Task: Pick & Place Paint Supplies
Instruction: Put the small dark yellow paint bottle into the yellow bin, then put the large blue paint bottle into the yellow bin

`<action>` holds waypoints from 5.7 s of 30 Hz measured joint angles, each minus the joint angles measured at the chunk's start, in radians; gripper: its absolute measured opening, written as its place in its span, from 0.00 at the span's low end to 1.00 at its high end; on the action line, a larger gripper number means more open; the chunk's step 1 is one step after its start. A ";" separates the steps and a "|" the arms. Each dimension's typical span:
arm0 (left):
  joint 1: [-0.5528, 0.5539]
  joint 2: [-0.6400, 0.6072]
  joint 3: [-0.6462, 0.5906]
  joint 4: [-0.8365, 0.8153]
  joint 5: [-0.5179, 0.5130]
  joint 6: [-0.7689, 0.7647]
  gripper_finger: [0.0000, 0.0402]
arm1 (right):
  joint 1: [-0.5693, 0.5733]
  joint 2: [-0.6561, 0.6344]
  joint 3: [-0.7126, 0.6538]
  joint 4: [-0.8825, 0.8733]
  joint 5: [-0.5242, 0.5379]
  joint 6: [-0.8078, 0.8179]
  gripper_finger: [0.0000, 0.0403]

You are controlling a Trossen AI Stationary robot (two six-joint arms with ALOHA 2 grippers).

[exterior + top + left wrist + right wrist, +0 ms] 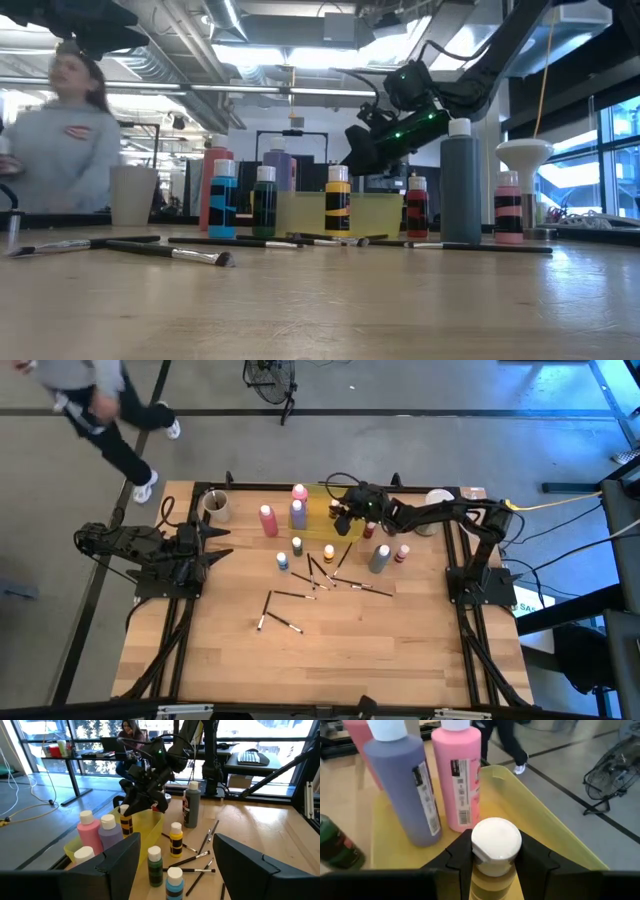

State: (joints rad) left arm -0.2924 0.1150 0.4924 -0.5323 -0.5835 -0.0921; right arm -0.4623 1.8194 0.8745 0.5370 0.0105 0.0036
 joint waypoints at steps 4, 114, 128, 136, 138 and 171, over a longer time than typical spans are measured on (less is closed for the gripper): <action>0.000 0.000 0.000 0.000 0.000 0.000 0.61 | 0.003 0.000 0.000 -0.026 -0.008 -0.005 0.28; 0.000 0.000 0.000 0.011 0.001 0.018 0.61 | 0.028 -0.297 0.000 -0.463 0.049 0.069 0.60; 0.000 0.000 0.000 0.009 0.001 0.018 0.61 | 0.199 -0.602 0.000 -0.806 0.045 0.120 0.55; 0.000 0.000 0.000 0.009 0.001 0.017 0.61 | 0.396 -0.716 0.001 -0.882 0.182 0.117 0.55; 0.000 0.000 0.000 0.009 0.001 0.017 0.61 | 0.441 -0.727 0.001 -0.914 0.231 0.145 0.55; 0.000 0.000 0.000 0.009 0.001 0.017 0.61 | 0.542 -0.588 0.091 -1.387 0.381 0.694 0.55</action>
State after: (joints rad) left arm -0.2928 0.1154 0.4923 -0.5236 -0.5827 -0.0753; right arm 0.0793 1.2318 0.9657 -0.8497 0.3911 0.6979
